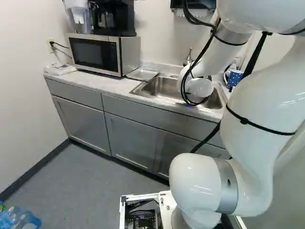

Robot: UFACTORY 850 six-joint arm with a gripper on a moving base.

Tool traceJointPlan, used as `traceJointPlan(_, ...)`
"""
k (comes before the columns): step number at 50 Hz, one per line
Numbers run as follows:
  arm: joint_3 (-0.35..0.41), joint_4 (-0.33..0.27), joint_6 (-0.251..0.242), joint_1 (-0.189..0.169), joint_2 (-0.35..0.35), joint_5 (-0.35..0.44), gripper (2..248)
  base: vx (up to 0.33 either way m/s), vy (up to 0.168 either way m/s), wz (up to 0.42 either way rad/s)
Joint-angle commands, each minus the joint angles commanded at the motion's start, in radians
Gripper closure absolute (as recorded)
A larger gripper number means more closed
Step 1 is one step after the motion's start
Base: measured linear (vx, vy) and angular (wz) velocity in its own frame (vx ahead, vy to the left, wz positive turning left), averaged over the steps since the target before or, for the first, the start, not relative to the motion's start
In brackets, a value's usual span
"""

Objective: Rinse the cup and place it in the tray

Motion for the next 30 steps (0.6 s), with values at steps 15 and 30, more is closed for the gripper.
traceJointPlan(15,0.000,0.000,0.000,0.000,0.000,0.000,124,0.000,0.000,0.000)
traceJointPlan(30,0.000,0.000,0.000,0.000,0.000,0.000,124,0.000,0.000,0.000)
